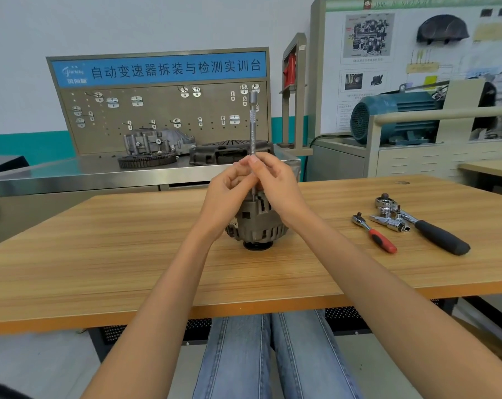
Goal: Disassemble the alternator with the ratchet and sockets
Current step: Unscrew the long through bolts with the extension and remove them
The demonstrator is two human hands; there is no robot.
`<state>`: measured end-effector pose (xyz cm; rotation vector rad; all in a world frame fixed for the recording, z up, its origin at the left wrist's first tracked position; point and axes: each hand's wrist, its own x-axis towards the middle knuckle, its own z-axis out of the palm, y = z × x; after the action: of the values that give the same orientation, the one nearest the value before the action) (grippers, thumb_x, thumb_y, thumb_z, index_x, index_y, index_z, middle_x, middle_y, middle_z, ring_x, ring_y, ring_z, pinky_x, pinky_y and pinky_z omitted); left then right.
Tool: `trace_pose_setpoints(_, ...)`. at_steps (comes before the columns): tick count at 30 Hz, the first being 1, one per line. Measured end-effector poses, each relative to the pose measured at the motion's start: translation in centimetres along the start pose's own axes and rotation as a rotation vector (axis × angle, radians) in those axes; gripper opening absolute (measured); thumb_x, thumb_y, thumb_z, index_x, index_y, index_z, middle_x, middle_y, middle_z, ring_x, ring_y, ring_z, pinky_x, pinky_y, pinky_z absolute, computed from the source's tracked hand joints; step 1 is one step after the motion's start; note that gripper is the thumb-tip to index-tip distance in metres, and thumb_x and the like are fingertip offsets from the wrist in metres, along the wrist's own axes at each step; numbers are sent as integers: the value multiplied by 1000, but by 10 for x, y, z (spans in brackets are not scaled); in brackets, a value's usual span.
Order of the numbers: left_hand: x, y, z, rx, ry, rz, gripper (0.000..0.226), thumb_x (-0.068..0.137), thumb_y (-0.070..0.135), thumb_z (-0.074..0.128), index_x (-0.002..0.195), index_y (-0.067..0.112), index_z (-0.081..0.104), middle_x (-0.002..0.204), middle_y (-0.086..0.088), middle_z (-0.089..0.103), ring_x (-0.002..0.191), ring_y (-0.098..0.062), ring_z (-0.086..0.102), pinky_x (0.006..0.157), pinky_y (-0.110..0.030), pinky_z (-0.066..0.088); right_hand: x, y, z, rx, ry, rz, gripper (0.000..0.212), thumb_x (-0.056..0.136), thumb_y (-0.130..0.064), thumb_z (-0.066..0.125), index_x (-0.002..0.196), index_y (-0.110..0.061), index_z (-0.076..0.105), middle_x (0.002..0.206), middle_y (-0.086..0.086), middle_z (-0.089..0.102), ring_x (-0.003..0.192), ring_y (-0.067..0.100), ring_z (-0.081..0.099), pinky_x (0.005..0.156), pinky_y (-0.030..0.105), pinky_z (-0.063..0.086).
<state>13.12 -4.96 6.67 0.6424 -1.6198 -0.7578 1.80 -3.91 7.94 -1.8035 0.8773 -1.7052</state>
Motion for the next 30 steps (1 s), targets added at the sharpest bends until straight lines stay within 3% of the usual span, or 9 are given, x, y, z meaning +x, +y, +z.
trace_pose_setpoints(6,-1,0,-1,1,-22,28,15,96,13,55,95,19,69,81,13,72,82,2,66,68,-9,47,0,1,-2,31,-28,26,25,102,-21,38,107,-23,63,102,-5,66,104,9,61,91,23,49)
trace_pose_setpoints(10,1,-3,0,-5,16,0,5,92,20,62,92,19,67,71,12,70,71,0,64,61,-11,47,1,2,0,22,-12,56,20,96,-34,50,110,-21,57,90,-12,66,85,-9,61,70,6,47)
trace_pose_setpoints(13,2,-3,2,-7,28,-10,5,91,21,64,92,18,67,72,9,69,71,-1,63,62,-11,47,0,3,-2,30,3,26,7,97,-28,51,95,-22,54,69,-12,65,68,-8,62,62,8,47)
trace_pose_setpoints(23,-2,2,0,-1,-8,15,18,96,15,54,100,26,69,85,17,73,84,3,67,66,-12,49,1,1,-5,12,-55,11,23,101,-18,40,97,-22,62,94,-9,64,93,3,60,81,14,48)
trace_pose_setpoints(28,0,0,0,2,13,2,7,93,19,62,93,16,68,72,11,70,72,0,65,62,-11,47,1,2,-2,26,-31,59,21,98,-30,47,111,-19,59,96,-9,64,88,-7,61,73,8,47)
trace_pose_setpoints(30,0,-1,2,-5,27,-5,7,92,20,62,91,16,67,67,12,67,66,2,62,59,-10,45,0,4,-2,26,0,46,14,96,-32,52,104,-22,56,85,-10,65,77,-9,62,65,6,47)
